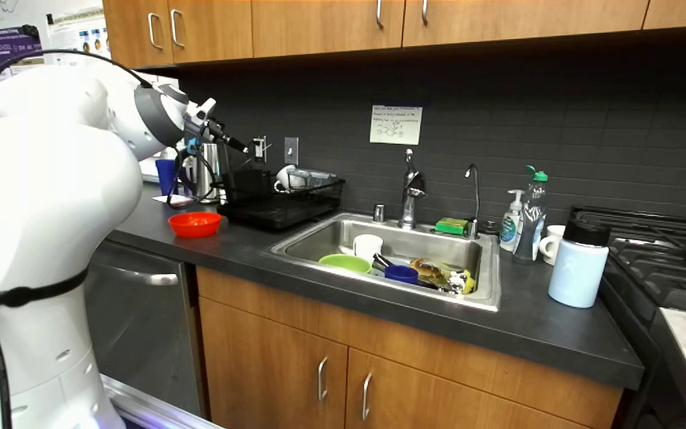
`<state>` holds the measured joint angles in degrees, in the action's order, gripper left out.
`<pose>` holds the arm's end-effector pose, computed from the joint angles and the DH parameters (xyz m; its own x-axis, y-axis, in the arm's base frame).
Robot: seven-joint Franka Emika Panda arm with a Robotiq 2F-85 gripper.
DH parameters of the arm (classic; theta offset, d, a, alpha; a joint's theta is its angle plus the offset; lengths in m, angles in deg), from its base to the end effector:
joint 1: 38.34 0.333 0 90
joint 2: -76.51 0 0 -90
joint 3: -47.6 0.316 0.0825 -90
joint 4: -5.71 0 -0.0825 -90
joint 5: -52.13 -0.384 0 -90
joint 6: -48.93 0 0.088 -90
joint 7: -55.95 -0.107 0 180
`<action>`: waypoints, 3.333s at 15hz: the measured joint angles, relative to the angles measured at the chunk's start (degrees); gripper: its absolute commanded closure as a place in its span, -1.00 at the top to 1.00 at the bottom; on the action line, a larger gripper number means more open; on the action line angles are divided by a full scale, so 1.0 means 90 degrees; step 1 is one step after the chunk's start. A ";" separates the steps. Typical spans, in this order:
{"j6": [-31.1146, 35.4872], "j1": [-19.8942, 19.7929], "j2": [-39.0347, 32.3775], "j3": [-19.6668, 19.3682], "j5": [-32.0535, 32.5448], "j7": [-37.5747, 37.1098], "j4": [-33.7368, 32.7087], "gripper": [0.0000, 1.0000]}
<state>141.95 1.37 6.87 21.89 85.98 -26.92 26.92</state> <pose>0.7080 0.3761 0.4032 0.3595 -0.3942 0.8458 -0.7970 -0.6011 0.0587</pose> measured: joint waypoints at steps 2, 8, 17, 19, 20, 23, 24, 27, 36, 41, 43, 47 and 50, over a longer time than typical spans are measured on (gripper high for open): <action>-0.0024 0.0018 -0.0053 0.0000 0.0075 -0.0002 0.0000 -0.91; -0.0109 0.0034 -0.0114 0.0000 0.0211 -0.0028 0.0000 -0.91; -0.0199 0.0048 -0.0114 -0.0005 0.0752 -0.0098 -0.0006 -0.91; -0.0201 0.0060 -0.0114 0.0000 0.0831 -0.0098 -0.0005 -0.91; -0.0201 0.0066 -0.0114 0.0002 0.0850 -0.0098 -0.0005 -0.91; -0.0201 0.0087 -0.0115 0.0008 0.0860 -0.0098 -0.0004 -0.91; -0.0201 0.0096 -0.0118 0.0012 0.0860 -0.0098 -0.0003 -0.91; -0.0200 0.0123 -0.0142 0.0016 0.0860 -0.0095 -0.0002 -0.91; -0.0269 0.0093 -0.0269 0.0016 0.0889 -0.0010 0.0004 -0.91; -0.0365 0.0068 -0.0268 0.0016 0.0969 0.0029 0.0001 0.07; -0.0367 0.0067 -0.0268 0.0016 0.0979 0.0043 0.0001 0.34; -0.0367 0.0067 -0.0268 0.0016 0.0983 0.0074 0.0000 0.87; -0.0365 0.0069 -0.0268 0.0016 0.0984 0.0090 -0.0005 1.00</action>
<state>138.67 1.99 4.46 22.03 94.84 -26.11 26.88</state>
